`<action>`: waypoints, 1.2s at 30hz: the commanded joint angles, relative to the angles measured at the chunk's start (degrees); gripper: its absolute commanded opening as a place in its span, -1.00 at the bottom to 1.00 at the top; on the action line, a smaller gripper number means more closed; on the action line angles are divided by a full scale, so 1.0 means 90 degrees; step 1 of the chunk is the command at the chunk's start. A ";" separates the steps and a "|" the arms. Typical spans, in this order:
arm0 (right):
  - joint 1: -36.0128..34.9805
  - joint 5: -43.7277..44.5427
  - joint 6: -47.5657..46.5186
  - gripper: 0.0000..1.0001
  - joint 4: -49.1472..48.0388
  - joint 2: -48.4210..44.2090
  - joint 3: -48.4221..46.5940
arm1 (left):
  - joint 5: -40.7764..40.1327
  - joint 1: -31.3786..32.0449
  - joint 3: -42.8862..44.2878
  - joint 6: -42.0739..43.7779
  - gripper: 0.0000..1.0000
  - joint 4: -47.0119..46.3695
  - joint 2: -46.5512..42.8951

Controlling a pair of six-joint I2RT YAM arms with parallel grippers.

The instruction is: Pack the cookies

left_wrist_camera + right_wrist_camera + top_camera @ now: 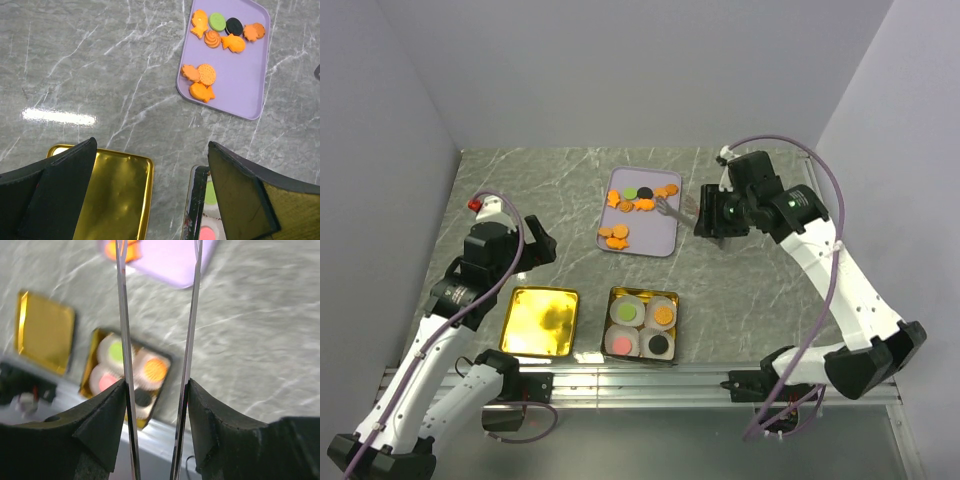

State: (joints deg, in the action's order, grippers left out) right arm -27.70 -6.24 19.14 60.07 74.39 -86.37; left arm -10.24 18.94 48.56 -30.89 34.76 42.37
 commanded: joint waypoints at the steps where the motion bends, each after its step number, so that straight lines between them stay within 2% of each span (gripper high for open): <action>1: 0.0498 0.0546 -0.0095 0.14 -0.0307 0.0171 -0.0131 | 0.0024 -0.0034 0.0015 -0.0005 0.98 -0.0142 0.0038; 5: 0.0929 0.1015 0.0314 0.14 -0.0707 0.0600 0.0045 | 0.0132 -0.0034 0.0005 0.0044 0.98 -0.0181 0.0136; 15: 0.1583 0.1494 0.0383 0.09 -0.1391 0.1802 0.0377 | 0.0405 -0.0044 -0.0014 0.0132 0.97 -0.0249 0.0409; 25: 0.1652 0.1445 0.0530 0.09 -0.1831 0.2515 0.1139 | 0.0376 -0.0034 -0.0014 0.0112 0.99 -0.0240 0.0507; 31: 0.1662 0.1591 0.0530 0.12 -0.1734 0.3275 0.1169 | 0.0337 -0.0005 -0.0024 0.0093 0.99 -0.0240 0.0575; 36: 0.1662 0.1680 0.0569 0.24 -0.1577 0.3716 0.1071 | 0.0259 0.0044 -0.0014 0.0073 0.99 -0.0220 0.0692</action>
State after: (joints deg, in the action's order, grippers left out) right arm -12.97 6.87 23.38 45.65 107.11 -75.75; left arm -7.40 19.03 48.45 -30.68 34.50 48.23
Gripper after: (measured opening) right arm 0.608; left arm 0.993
